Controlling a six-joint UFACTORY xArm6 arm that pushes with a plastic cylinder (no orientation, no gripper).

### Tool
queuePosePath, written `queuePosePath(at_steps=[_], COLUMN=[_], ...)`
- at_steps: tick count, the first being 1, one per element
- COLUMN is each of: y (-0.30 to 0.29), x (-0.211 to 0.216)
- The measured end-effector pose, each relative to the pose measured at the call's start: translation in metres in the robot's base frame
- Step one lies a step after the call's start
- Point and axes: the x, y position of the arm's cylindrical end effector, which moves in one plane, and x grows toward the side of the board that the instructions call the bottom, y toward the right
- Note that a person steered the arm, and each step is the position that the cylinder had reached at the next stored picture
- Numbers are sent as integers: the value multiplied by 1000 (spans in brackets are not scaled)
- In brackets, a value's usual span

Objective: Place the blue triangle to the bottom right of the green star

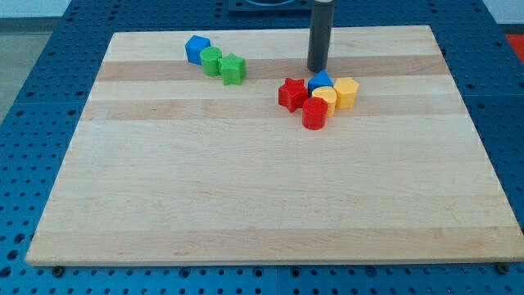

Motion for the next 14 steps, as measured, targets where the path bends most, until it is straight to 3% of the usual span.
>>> queuePosePath(at_steps=[1, 2, 3, 7, 11, 13, 14], y=[55, 66, 58, -11, -39, 20, 42], x=[14, 62, 80, 50, 47, 47, 24])
